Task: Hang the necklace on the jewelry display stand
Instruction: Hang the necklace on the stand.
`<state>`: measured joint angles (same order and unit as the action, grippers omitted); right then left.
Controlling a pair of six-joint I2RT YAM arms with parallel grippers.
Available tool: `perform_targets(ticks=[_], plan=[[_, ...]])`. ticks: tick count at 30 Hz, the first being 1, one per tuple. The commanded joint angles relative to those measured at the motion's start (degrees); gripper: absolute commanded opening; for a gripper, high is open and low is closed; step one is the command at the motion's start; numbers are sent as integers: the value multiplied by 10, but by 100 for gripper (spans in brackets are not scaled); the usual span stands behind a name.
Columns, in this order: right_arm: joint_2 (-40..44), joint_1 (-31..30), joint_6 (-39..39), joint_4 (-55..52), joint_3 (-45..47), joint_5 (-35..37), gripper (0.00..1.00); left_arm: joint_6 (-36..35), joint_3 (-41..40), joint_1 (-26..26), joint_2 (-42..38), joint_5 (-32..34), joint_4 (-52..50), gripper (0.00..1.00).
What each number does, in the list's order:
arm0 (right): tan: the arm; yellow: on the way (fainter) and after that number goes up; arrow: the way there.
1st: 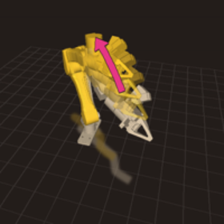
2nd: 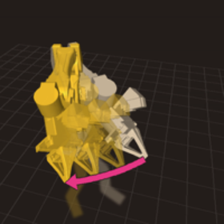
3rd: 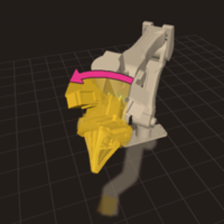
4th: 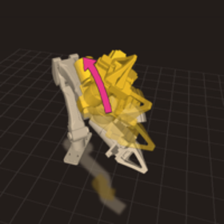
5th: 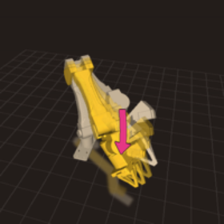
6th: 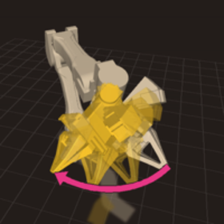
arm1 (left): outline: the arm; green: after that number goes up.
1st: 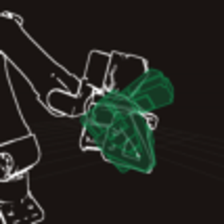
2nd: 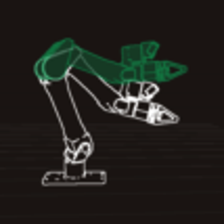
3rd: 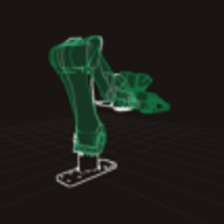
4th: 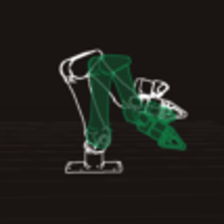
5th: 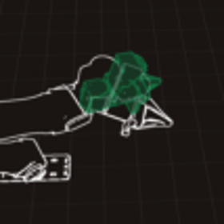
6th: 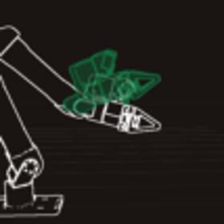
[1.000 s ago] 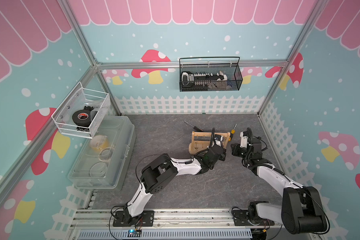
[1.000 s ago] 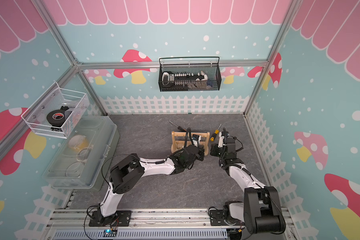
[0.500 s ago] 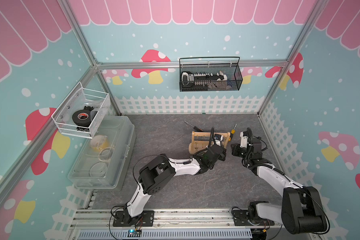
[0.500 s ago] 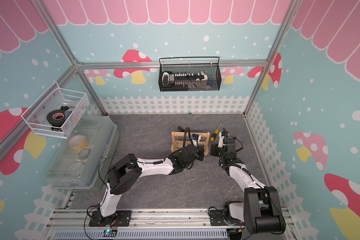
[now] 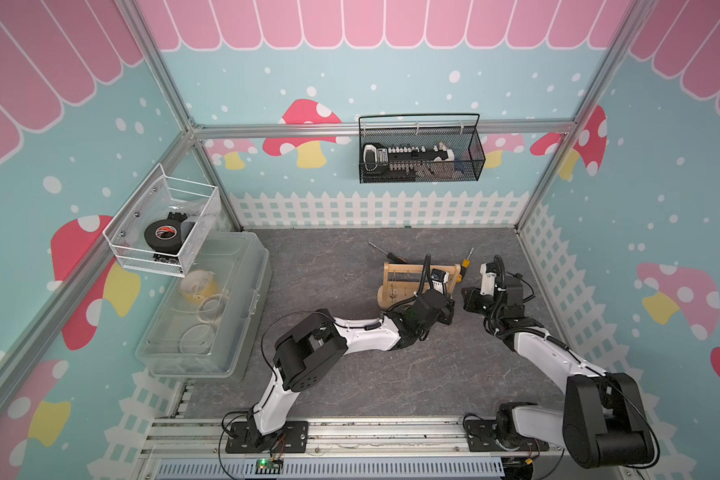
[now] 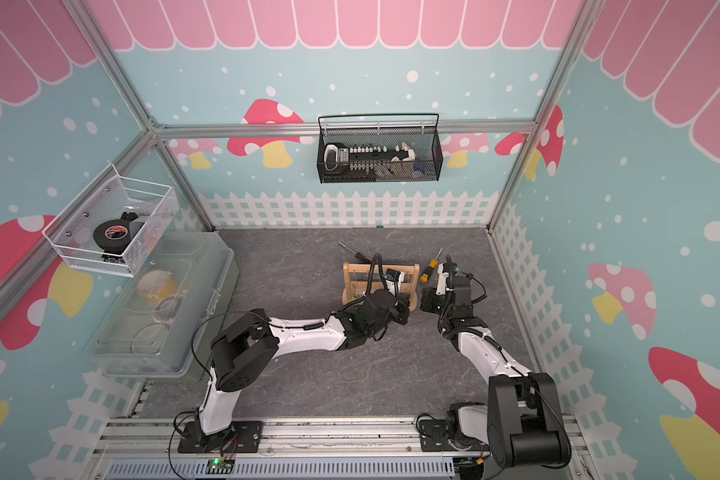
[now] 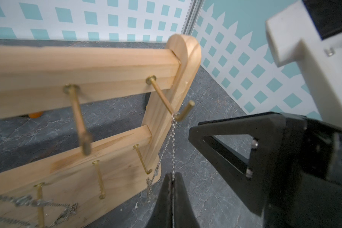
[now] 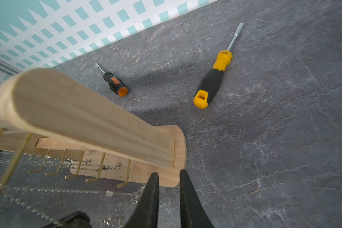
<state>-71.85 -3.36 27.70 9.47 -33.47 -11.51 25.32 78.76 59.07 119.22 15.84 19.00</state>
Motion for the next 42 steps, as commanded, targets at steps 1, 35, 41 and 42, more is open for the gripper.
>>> perform_targets(ticks=[1, 35, 41, 42], plan=[[1, 4, 2, 7, 0, -1, 20, 5, -1, -1, -11, 21, -15, 0], [-9, 4, 3, 12, -3, -3, 20, -23, 14, 1, -23, 5, -59, 0], [-12, 4, 5, 14, -3, -4, 20, -27, 9, 5, -37, 5, -64, 0], [-11, 4, 6, 14, -4, -4, 20, -27, 8, 5, -40, 1, -65, 0]])
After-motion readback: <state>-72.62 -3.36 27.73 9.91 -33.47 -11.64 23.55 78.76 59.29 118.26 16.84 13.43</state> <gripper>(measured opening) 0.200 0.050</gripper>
